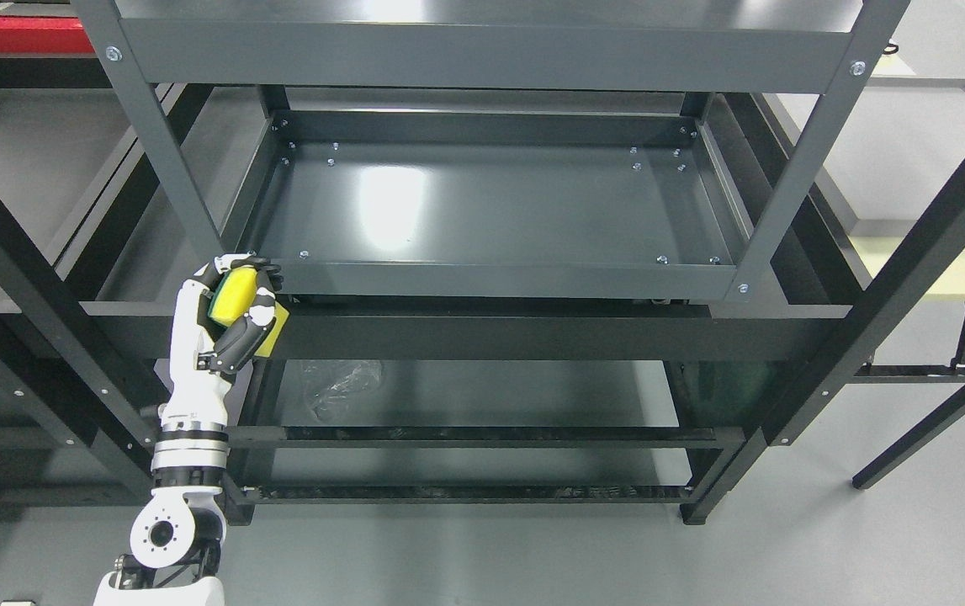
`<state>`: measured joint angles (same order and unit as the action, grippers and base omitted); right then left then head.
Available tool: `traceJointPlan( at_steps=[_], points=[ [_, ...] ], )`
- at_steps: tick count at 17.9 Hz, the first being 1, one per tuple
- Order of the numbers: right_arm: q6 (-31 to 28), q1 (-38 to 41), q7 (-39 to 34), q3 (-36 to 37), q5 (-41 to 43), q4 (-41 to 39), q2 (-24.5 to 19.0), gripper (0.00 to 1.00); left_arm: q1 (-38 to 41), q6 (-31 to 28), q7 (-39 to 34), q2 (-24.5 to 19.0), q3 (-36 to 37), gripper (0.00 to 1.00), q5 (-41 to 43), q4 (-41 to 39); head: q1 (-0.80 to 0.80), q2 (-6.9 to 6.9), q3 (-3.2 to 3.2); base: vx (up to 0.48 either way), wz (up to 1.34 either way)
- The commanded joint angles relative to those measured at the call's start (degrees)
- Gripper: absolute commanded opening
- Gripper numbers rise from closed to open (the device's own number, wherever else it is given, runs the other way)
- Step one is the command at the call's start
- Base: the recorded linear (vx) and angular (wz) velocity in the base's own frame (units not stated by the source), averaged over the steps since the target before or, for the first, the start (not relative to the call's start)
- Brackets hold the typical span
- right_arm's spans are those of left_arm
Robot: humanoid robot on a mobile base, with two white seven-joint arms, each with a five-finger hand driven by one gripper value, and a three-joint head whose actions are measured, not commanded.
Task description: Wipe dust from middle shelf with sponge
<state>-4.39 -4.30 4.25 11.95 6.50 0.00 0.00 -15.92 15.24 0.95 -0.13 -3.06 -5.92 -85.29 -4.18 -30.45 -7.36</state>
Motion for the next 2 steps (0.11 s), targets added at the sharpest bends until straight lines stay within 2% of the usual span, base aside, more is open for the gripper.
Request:
traceJointPlan(
  at_steps=[1,2],
  points=[
    [-0.01,-0.01,-0.03,0.0,0.0,-1.0,1.0,1.0,0.36,-0.03,0.01,-0.87,-3.36,0.0,0.03,-0.14,0.0,0.0,0.0,0.0,0.0],
    [-0.01,0.08,-0.03,-0.08,0.0,-1.0,1.0,1.0,0.36,-0.03,0.01,-0.87,-3.36,0.0,0.03,-0.31,0.0,0.0,0.0,0.0,0.0]
  ],
)
